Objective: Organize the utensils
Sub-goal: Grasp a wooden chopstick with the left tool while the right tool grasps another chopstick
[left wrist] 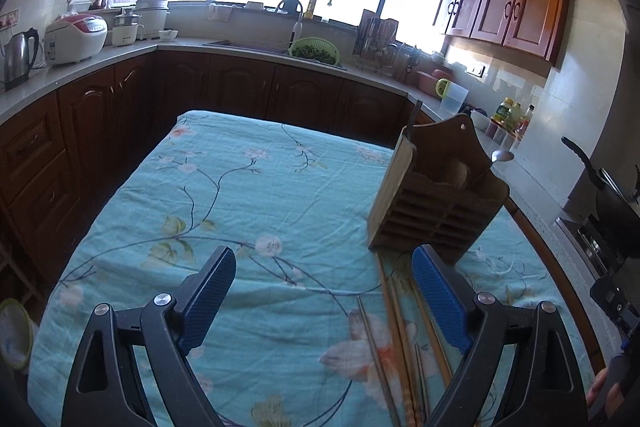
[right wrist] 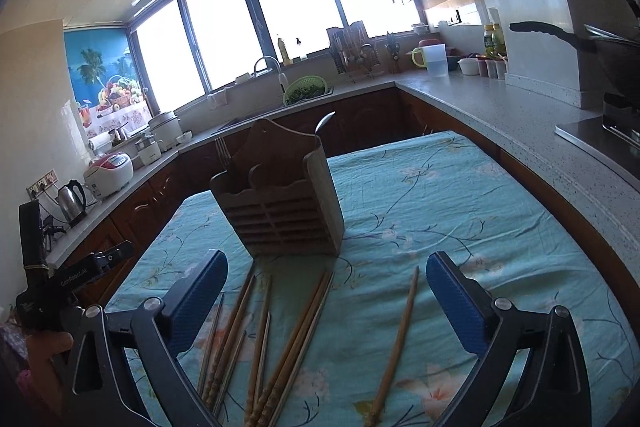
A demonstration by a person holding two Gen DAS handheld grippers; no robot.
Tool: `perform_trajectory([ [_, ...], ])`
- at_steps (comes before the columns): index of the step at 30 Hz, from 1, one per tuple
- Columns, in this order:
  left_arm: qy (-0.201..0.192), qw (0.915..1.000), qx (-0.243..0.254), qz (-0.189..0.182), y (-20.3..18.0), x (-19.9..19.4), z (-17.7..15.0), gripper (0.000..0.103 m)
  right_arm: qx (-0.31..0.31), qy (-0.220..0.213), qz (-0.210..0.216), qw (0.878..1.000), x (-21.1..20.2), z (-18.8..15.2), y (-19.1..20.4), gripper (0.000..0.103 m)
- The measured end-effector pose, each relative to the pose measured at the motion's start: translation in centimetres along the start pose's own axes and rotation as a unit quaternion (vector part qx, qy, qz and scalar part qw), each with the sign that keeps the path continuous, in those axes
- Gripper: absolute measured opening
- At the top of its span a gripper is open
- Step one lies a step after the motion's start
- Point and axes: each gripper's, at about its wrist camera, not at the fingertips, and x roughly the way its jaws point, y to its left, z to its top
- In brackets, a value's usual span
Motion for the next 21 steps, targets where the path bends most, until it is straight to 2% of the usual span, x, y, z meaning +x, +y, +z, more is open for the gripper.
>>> perform_trajectory([
  [10,0.049,0.9987,-0.011,-0.002,0.2,-0.3,-1.7,0.090,0.005,0.051,-0.015,0.999,-0.1,-3.5,-0.7,0.101],
  [21,0.097,0.9952,0.008,-0.003,-1.4,2.4,-1.2,0.090,0.031,0.069,-0.031,0.997,0.8,-4.0,-2.6,0.101],
])
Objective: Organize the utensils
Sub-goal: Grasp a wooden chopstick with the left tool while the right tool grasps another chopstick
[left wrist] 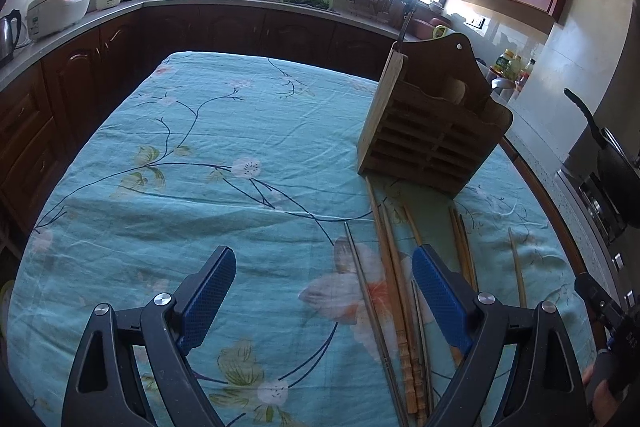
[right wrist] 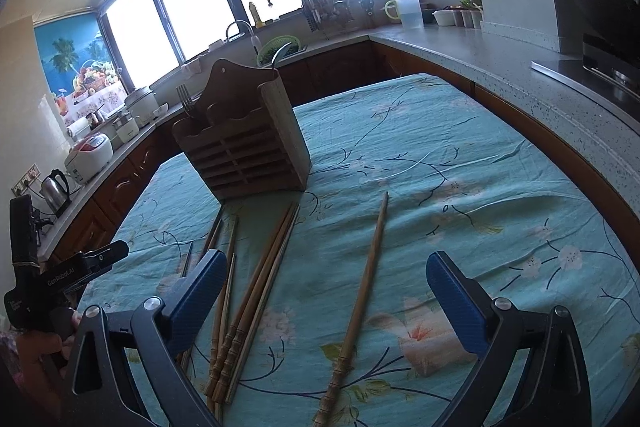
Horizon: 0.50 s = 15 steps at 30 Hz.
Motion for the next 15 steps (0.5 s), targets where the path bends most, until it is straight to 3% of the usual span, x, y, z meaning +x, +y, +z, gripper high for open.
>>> perform_trajectory([
  [5,0.024,0.9997,0.006,-0.005,-0.7,2.0,1.5,0.088,0.001,0.005,-0.003,1.000,1.0,0.8,-0.4,0.100],
  [7,0.036,0.9993,0.010,-0.007,-1.1,3.0,2.2,0.081,0.003,0.008,-0.003,1.000,1.5,1.2,-0.6,0.097],
  [15,0.081,0.9962,0.029,-0.013,-2.6,9.0,5.5,0.052,0.009,0.047,-0.022,0.999,5.3,2.7,-1.4,0.063],
])
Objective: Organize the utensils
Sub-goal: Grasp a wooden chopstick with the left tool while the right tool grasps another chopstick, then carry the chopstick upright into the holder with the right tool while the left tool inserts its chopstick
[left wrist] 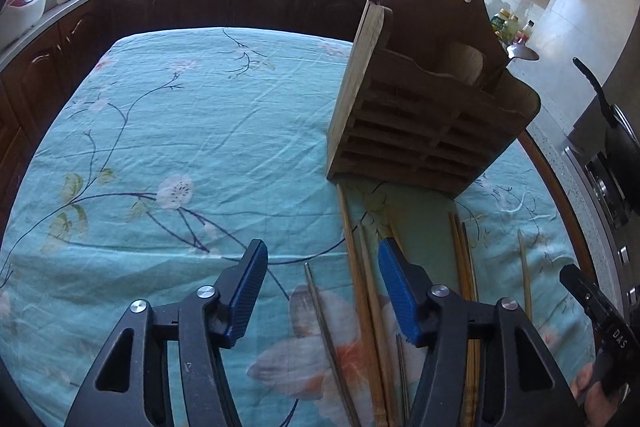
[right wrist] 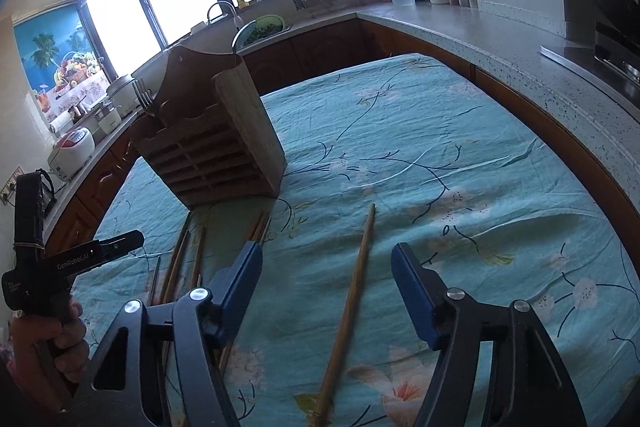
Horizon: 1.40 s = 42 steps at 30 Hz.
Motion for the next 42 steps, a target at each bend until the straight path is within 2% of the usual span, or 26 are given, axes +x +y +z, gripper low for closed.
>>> perform_trajectory([
  [2,0.009,0.9999,0.006,0.004,-0.1,1.5,1.0,0.048,0.003,0.012,-0.009,1.000,1.1,0.5,-0.3,0.051],
  [4,0.020,0.9997,0.010,0.007,-0.2,3.0,1.8,0.036,0.008,0.023,-0.016,1.000,2.3,0.9,-0.8,0.046],
  [8,0.037,0.9989,0.022,0.017,-0.6,5.8,3.0,0.033,0.009,0.043,-0.032,0.998,4.6,1.3,-1.4,0.038],
  [11,0.050,0.9979,0.033,0.025,-1.0,7.7,3.4,0.027,0.005,0.055,-0.044,0.998,5.8,1.4,-1.6,0.035],
  [14,0.043,0.9964,0.058,0.045,-2.0,8.5,3.5,0.025,-0.011,0.060,-0.057,0.997,6.6,1.4,-1.2,0.034],
  [18,0.030,0.9918,0.099,0.075,-3.6,9.2,2.7,0.016,-0.051,0.067,-0.085,0.993,7.3,1.5,0.0,0.031],
  [19,0.028,0.9905,0.111,0.076,-4.0,9.3,2.5,0.009,-0.062,0.068,-0.094,0.991,7.5,1.5,0.3,0.024],
  [21,0.026,0.9881,0.128,0.081,-4.6,9.7,2.3,0.006,-0.076,0.069,-0.101,0.990,7.7,1.4,0.8,0.012],
  [23,0.028,0.9892,0.127,0.069,-4.4,9.9,2.3,0.005,-0.079,0.069,-0.101,0.989,7.8,1.4,0.9,0.007],
  [28,0.026,0.9943,0.100,0.027,-3.4,9.1,1.8,0.003,-0.037,0.063,-0.050,0.996,6.4,1.4,0.4,0.005],
  [35,-0.004,0.9972,0.060,-0.045,-2.3,4.2,1.1,0.003,-0.015,0.029,0.008,0.999,2.1,1.8,1.5,0.005],
  [42,-0.045,0.9943,0.041,-0.088,-1.5,-1.2,-0.3,0.003,-0.012,-0.010,0.041,0.999,-2.2,2.5,3.1,0.005],
])
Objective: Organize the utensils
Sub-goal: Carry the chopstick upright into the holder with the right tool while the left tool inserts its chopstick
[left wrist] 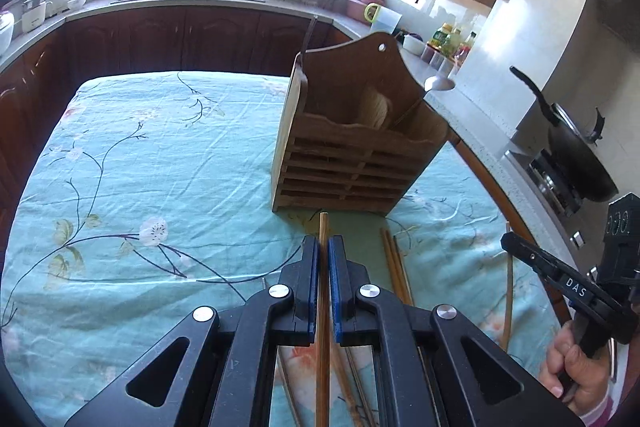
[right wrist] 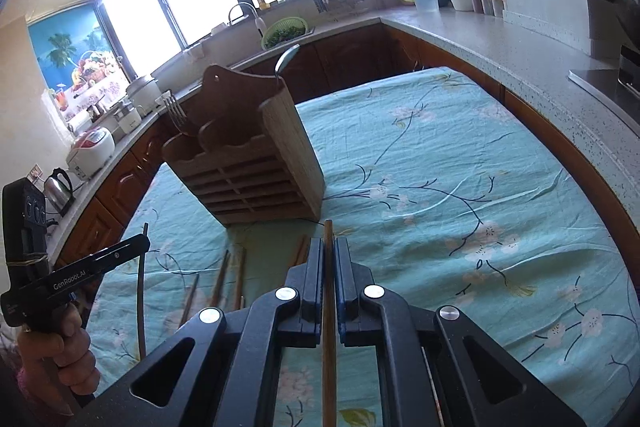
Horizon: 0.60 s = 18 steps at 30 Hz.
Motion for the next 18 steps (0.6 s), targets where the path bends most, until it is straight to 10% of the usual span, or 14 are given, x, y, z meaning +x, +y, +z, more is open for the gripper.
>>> perform_trajectory([
  [18,-0.094,0.9949,0.012,-0.035,1.3,-15.6,-1.7,0.003,-0.035,-0.106,0.033,0.993,-7.6,3.7,4.1,0.005],
])
